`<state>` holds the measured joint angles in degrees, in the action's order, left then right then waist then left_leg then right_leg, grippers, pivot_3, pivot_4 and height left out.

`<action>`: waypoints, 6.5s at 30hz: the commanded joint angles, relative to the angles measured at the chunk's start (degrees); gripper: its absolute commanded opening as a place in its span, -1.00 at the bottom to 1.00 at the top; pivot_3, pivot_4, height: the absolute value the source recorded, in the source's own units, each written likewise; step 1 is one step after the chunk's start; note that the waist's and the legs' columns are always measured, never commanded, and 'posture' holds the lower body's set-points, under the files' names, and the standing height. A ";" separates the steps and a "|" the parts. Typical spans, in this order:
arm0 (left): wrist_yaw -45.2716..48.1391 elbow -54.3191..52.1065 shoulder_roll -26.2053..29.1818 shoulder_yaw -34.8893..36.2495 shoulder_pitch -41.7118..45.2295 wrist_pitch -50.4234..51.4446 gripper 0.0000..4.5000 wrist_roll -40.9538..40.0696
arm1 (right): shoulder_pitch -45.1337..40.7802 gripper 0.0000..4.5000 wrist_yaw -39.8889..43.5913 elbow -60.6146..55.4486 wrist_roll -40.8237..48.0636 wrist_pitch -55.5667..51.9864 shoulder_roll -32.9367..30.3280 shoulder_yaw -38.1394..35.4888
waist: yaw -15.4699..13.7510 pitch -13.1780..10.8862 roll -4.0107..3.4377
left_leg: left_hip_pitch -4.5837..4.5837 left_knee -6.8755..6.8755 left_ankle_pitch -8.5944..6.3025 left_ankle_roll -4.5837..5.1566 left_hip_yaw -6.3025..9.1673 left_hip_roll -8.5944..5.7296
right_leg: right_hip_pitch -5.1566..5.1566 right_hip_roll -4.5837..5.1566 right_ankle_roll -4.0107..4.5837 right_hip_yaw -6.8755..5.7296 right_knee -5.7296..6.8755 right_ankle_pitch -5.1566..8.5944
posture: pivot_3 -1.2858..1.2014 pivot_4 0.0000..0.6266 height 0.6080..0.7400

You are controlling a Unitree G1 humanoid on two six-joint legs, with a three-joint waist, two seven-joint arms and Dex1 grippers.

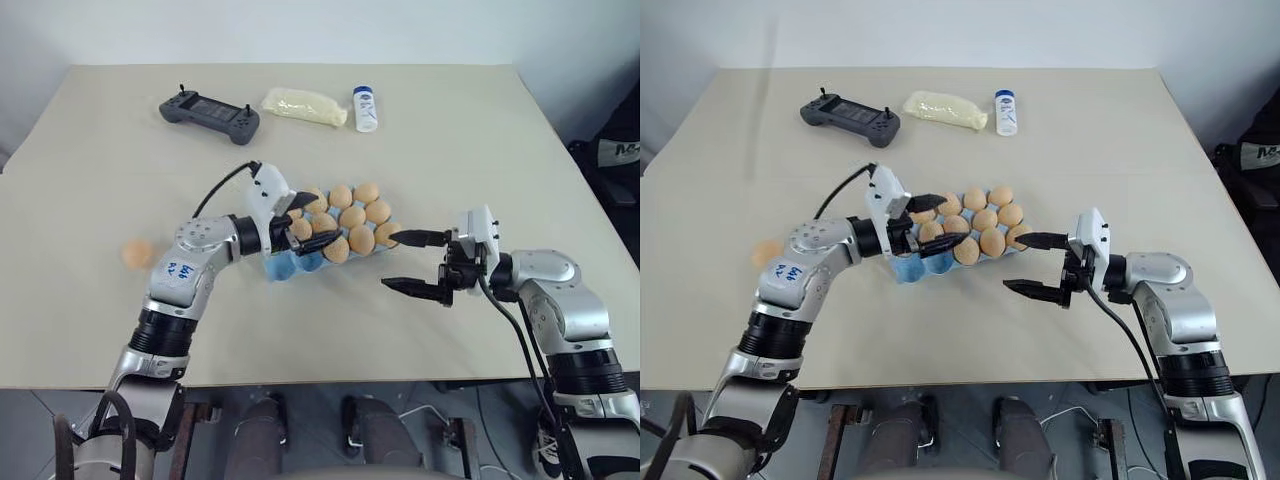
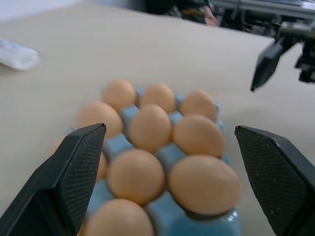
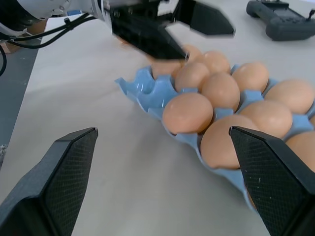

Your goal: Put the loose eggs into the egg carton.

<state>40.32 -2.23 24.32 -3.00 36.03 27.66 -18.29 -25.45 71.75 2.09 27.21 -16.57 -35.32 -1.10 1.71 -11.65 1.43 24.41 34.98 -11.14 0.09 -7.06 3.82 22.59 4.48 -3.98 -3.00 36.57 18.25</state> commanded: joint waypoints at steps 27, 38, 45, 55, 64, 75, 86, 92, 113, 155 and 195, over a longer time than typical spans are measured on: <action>-15.65 -34.15 0.28 43.70 -52.42 10.27 0.99 -12.90 | -9.14 1.00 6.97 10.09 -1.81 2.82 1.53 3.09 | 0.12 0.01 0.01 | 0.00 -0.85 -0.21 -0.31 -0.08 0.01 | 0.19 0.19 0.26 -0.01 -0.66 0.00 | 0.03 -0.52 1.00; -25.47 -26.47 3.47 41.89 -41.56 11.57 0.99 -8.88 | -11.73 1.00 8.57 13.05 -3.14 3.41 2.46 4.00 | -0.04 0.01 0.00 | 0.00 -0.87 -0.21 -0.37 -0.08 0.00 | 0.18 0.19 0.58 -0.04 -0.72 0.07 | 0.03 -0.52 1.00; -30.13 -19.22 5.10 36.60 -32.36 13.25 0.99 -5.37 | -10.74 1.00 8.20 12.13 -3.11 3.33 2.06 3.78 | 0.17 0.02 0.02 | 0.00 -0.88 -0.19 -0.35 -0.19 0.05 | 0.24 0.17 0.20 -0.16 -0.66 -0.16 | 0.03 -0.52 1.00; -34.86 -10.68 5.36 33.82 -26.49 14.69 0.99 -1.71 | -8.17 1.00 6.45 9.37 -2.88 2.88 1.17 2.77 | 0.07 0.02 0.02 | -0.02 -0.86 -0.20 -0.41 -0.30 0.15 | 0.30 0.08 0.19 -0.29 -0.58 -0.16 | 0.03 -0.52 1.00; -33.43 -11.64 5.92 31.79 -28.32 16.73 0.26 -1.36 | -8.17 1.00 5.99 9.46 -3.09 2.90 1.13 2.88 | -0.01 0.02 0.03 | -0.02 -0.84 -0.20 -0.42 -0.29 0.16 | 0.30 0.09 0.19 -0.32 -0.56 -0.16 | 0.03 -0.52 1.00; -27.29 -17.45 6.86 31.42 -25.87 15.94 -0.34 -6.04 | -9.24 1.00 6.59 11.55 -3.41 3.83 1.37 3.02 | -0.04 0.02 0.03 | -0.02 -0.84 -0.20 -0.43 -0.29 0.17 | 0.30 0.10 0.19 -0.33 -0.56 -0.16 | 0.03 -0.52 1.00; -16.49 -20.87 8.46 20.55 -15.91 18.77 -0.34 -13.83 | -8.84 1.00 6.98 12.42 -2.94 5.53 1.28 1.99 | 0.01 0.02 0.03 | -0.04 -0.76 -0.12 -0.35 -0.39 0.13 | 0.27 0.03 0.15 -0.28 -0.52 -0.19 | 0.03 -0.52 1.00; -8.17 -16.56 8.23 10.45 -11.37 17.19 -0.34 -13.12 | -8.06 1.00 5.98 11.27 -3.24 5.13 1.42 1.71 | -0.08 0.02 0.04 | -0.07 -0.60 -0.05 -0.28 -0.45 0.14 | 0.27 -0.04 0.14 -0.29 -0.38 -0.19 | 0.03 -0.52 1.00; 0.58 -8.75 6.63 0.38 -4.61 15.40 0.49 -10.15 | -2.52 1.00 0.67 3.55 -1.80 2.10 0.46 0.16 | -0.04 0.02 0.03 | -0.06 -0.05 -0.17 -0.28 -0.49 0.20 | 0.26 0.02 0.16 -0.05 -0.03 -0.18 | 0.03 -0.52 1.00; -24.81 -30.88 4.39 36.99 -35.76 22.13 0.98 -18.80 | -8.44 1.00 4.75 9.73 -2.68 3.62 1.97 2.44 | -0.10 0.02 0.03 | -0.04 -0.45 -0.33 -0.32 -0.59 0.30 | 0.26 0.10 0.87 0.02 -0.71 -0.10 | 0.03 -0.52 1.00; -16.86 0.18 9.19 14.53 -11.90 13.23 -0.16 -1.83 | -6.63 1.00 4.09 8.96 -3.16 3.65 0.73 1.56 | 0.00 0.02 0.04 | -0.01 -0.27 -0.34 -0.33 -1.45 0.60 | 0.99 0.00 0.21 0.02 -0.06 -0.47 | 0.03 -0.52 1.00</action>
<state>22.95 0.70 32.27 9.73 23.79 42.33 -20.02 -32.42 75.48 11.77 23.48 -13.70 -33.39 1.94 1.70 -11.63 1.47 24.40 34.71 -11.48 -0.25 -8.51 4.42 23.58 4.48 -3.76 -2.98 36.52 17.78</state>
